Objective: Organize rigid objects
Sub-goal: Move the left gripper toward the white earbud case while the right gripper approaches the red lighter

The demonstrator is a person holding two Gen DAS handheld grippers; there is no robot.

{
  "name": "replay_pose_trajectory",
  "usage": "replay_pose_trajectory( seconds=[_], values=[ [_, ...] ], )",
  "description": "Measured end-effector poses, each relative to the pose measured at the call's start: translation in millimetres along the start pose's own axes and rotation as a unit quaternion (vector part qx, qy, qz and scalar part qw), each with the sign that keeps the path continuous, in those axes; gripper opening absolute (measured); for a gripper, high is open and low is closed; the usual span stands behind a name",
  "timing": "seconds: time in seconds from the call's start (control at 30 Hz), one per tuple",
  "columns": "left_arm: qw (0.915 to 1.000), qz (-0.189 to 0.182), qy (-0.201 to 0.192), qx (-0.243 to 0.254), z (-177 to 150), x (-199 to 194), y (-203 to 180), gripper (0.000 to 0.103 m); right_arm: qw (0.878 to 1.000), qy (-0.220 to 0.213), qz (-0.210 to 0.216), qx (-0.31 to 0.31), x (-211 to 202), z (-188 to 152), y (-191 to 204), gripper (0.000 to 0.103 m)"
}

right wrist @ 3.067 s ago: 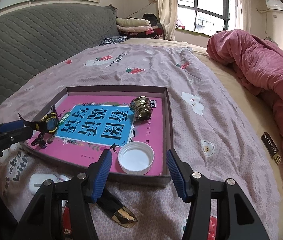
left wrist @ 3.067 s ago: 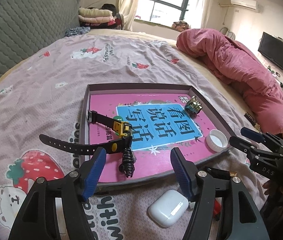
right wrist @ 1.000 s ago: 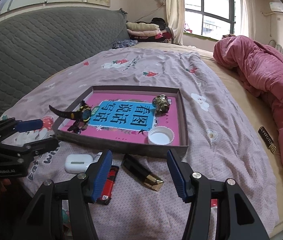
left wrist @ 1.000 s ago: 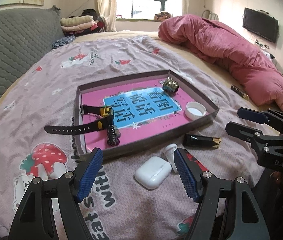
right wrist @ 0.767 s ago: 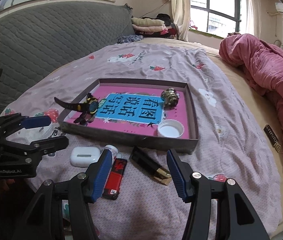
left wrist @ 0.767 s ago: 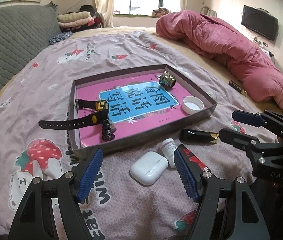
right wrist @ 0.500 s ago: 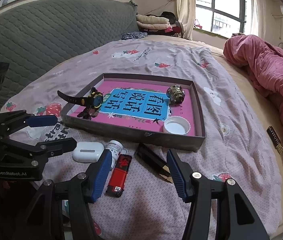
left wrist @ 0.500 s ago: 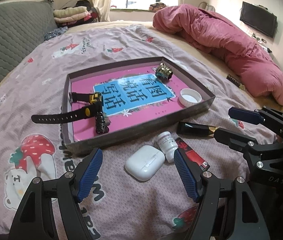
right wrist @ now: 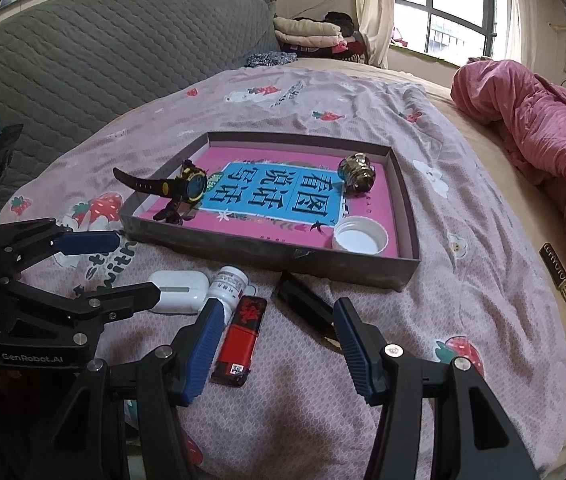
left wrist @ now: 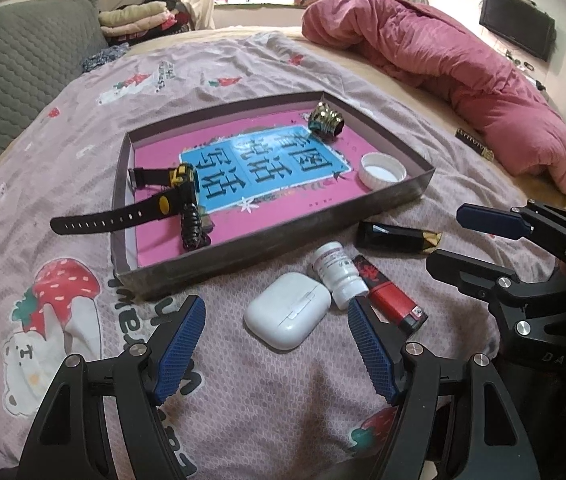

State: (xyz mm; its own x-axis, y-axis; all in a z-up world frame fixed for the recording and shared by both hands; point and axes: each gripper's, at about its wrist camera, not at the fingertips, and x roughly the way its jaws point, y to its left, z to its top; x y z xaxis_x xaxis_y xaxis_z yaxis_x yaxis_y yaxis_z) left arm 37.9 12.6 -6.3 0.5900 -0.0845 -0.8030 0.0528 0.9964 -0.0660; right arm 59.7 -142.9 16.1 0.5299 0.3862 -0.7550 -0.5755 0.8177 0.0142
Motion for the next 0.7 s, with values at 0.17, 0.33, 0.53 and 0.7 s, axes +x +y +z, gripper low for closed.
replay_pose_trajectory(
  seconds=[0.17,0.33,0.53,0.7],
  values=[
    [0.9998,0.003,0.017,0.008,-2.6,9.9,-2.2,0.075,1.0,0.021,0.015,0.002,10.6,-5.3,4.8,0.056],
    [0.9991,0.012,0.038,0.011,-4.0,26.2,0.3,0.075,0.999,0.039,0.023,-0.003,20.9,-10.0,12.8,0.056],
    [0.9985,0.008,0.053,0.006,-3.1,42.4,4.8,0.075,0.998,0.055,0.025,0.0,31.4,-14.7,14.3,0.056],
    [0.9982,-0.001,0.06,0.009,-2.2,50.4,2.1,0.075,0.997,0.065,0.027,0.008,38.1,-16.2,12.9,0.056]
  ],
)
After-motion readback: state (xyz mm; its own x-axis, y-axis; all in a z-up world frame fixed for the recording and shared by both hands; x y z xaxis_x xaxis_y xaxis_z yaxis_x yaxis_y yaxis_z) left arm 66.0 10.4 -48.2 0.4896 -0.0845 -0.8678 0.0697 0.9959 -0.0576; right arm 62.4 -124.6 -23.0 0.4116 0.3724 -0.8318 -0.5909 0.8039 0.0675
